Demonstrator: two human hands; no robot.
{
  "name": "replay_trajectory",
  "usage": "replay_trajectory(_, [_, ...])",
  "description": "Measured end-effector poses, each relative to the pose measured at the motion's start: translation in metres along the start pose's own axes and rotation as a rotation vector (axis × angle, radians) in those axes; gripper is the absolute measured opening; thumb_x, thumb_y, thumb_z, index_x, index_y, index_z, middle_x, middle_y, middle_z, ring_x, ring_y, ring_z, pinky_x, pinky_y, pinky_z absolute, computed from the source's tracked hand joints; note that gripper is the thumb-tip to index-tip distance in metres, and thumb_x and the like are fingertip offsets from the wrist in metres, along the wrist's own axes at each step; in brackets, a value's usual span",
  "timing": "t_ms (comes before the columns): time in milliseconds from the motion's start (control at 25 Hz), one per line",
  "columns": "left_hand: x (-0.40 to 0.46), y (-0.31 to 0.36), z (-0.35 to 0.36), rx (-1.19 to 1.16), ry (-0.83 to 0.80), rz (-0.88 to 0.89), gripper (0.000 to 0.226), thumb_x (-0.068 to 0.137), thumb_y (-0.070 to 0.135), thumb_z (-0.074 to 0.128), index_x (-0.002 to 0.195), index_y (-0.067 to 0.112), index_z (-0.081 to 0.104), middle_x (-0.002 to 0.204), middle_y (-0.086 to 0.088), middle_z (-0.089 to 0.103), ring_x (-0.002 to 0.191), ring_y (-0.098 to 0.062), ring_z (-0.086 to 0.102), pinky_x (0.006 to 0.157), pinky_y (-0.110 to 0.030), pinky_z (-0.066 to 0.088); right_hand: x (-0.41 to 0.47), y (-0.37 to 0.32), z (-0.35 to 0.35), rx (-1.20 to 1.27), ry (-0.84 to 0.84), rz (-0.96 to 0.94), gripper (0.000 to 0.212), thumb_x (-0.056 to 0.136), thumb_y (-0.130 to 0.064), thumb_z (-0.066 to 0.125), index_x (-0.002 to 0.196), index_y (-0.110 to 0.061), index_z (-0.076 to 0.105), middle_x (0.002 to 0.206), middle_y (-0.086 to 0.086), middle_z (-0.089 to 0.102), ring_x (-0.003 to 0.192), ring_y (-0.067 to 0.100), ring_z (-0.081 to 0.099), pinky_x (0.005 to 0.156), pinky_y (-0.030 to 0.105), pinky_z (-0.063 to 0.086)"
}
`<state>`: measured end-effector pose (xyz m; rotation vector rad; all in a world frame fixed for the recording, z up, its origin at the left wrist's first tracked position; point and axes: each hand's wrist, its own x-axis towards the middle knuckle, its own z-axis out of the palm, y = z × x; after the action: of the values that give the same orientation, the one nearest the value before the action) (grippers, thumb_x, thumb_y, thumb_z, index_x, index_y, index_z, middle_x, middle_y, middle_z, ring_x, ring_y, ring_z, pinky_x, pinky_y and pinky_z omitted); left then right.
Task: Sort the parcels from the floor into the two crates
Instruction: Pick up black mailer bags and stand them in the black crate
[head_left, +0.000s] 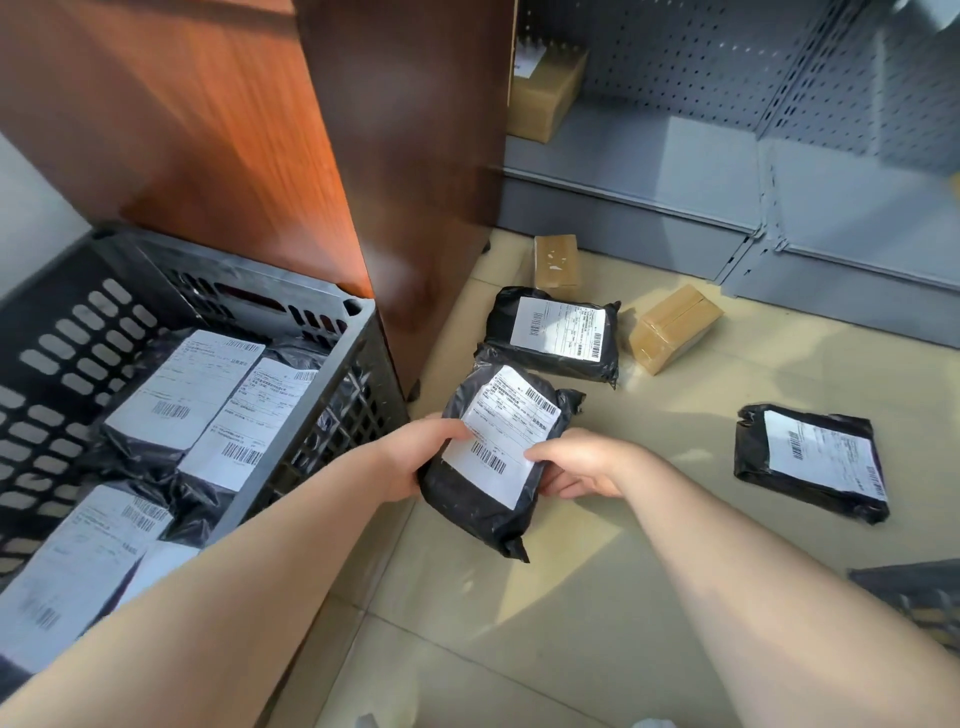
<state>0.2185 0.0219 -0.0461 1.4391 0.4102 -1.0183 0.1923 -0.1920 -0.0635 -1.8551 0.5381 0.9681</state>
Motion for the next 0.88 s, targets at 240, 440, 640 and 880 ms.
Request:
replay_trajectory(240, [-0.055, 0.016, -0.006, 0.041, 0.027, 0.121, 0.048, 0.082, 0.014, 0.075, 0.125, 0.023, 0.057, 0.113, -0.006, 0.072, 0.105, -0.028, 0.068, 0.096, -0.045, 0.053, -0.045, -0.029, 0.003, 0.041, -0.015, -0.079, 0.025, 0.098, -0.026, 0.056, 0.119, -0.013, 0.060, 0.099, 0.012, 0.072, 0.092, 0.026, 0.069, 0.098, 0.041, 0.051])
replay_trajectory(440, [-0.101, 0.033, -0.018, 0.001, 0.118, 0.258, 0.042, 0.082, 0.015, 0.075, 0.122, 0.015, 0.060, 0.105, -0.006, 0.075, 0.098, -0.028, 0.072, 0.095, -0.045, 0.054, -0.086, -0.058, -0.003, 0.163, -0.042, -0.200, 0.032, 0.096, -0.037, 0.060, 0.117, -0.013, 0.062, 0.097, 0.014, 0.072, 0.092, 0.027, 0.070, 0.093, 0.039, 0.054])
replay_trajectory(640, [-0.157, 0.052, -0.035, -0.015, 0.126, 0.337, 0.030, 0.091, 0.012, 0.063, 0.120, 0.010, 0.061, 0.111, -0.010, 0.074, 0.102, -0.031, 0.070, 0.094, -0.044, 0.052, -0.124, -0.087, 0.008, 0.276, -0.070, -0.342, 0.051, 0.092, -0.053, 0.058, 0.109, -0.004, 0.064, 0.090, 0.015, 0.073, 0.089, 0.029, 0.071, 0.095, 0.040, 0.055])
replay_trajectory(880, [-0.216, 0.064, -0.085, 0.004, 0.245, 0.416, 0.025, 0.094, 0.014, 0.057, 0.118, 0.008, 0.064, 0.108, -0.010, 0.074, 0.096, -0.026, 0.073, 0.078, -0.034, 0.058, -0.148, -0.127, 0.048, 0.183, -0.204, -0.439, 0.062, 0.091, -0.063, 0.049, 0.110, -0.006, 0.062, 0.101, 0.014, 0.074, 0.103, 0.030, 0.069, 0.098, 0.041, 0.053])
